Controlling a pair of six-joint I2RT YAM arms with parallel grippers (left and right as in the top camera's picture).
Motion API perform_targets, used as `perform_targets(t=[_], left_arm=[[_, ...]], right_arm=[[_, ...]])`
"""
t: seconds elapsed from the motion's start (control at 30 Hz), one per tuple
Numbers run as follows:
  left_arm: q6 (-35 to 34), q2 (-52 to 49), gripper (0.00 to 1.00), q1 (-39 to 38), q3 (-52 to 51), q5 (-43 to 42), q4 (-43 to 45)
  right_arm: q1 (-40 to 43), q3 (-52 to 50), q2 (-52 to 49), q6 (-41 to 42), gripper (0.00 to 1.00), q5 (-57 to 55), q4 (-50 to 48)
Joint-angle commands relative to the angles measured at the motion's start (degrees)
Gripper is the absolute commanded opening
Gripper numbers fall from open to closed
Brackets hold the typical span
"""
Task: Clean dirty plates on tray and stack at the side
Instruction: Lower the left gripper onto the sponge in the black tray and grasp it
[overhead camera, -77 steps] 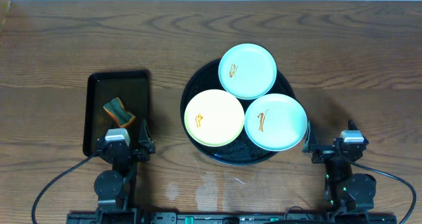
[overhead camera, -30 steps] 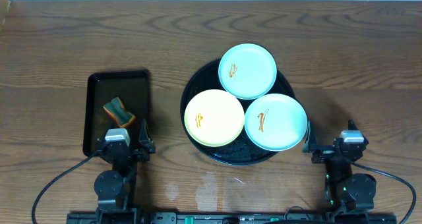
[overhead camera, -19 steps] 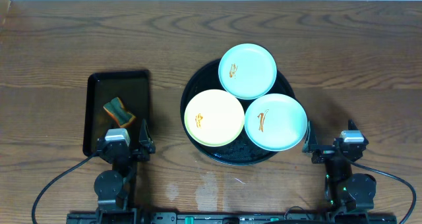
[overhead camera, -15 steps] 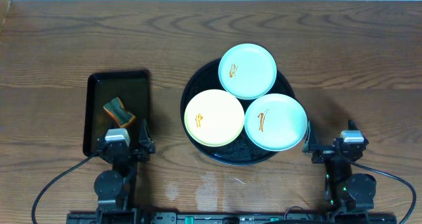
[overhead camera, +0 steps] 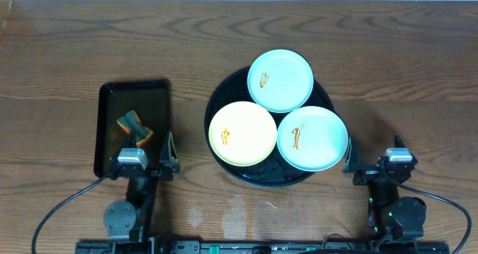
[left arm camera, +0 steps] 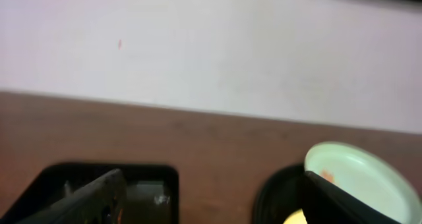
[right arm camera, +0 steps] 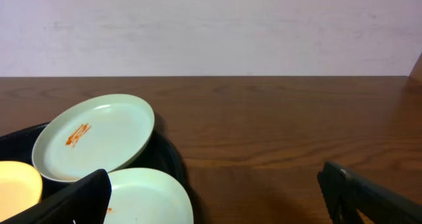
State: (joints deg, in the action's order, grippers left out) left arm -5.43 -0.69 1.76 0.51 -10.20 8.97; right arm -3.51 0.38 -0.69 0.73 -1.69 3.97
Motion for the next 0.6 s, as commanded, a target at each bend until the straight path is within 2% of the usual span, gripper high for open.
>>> perform_targets(t=[0.0, 0.17, 0.27, 0.47, 0.57], left_arm=[[-0.4, 0.3, 0.84, -0.2, -0.2, -1.3, 4.9], [5.2, -2.9, 0.84, -0.1, 3.8, -0.2, 7.4], [5.6, -9.4, 0.84, -0.1, 9.6, 5.7, 4.7], [5.7, -35.0, 0.84, -0.1, 32.7, 26.8, -14.6], [5.6, -48.5, 0.84, -0.1, 44.5, 29.3, -22.5]], right_arm=[[0.3, -0.1, 0.0, -0.6, 0.99, 0.3, 0.2], [0.3, -0.1, 0.0, -0.6, 0.99, 0.3, 0.2], [0.3, -0.1, 0.0, -0.6, 0.99, 0.2, 0.2], [0.3, -0.1, 0.0, -0.6, 0.99, 0.3, 0.2], [0.3, -0.1, 0.0, -0.6, 0.99, 0.3, 0.2]])
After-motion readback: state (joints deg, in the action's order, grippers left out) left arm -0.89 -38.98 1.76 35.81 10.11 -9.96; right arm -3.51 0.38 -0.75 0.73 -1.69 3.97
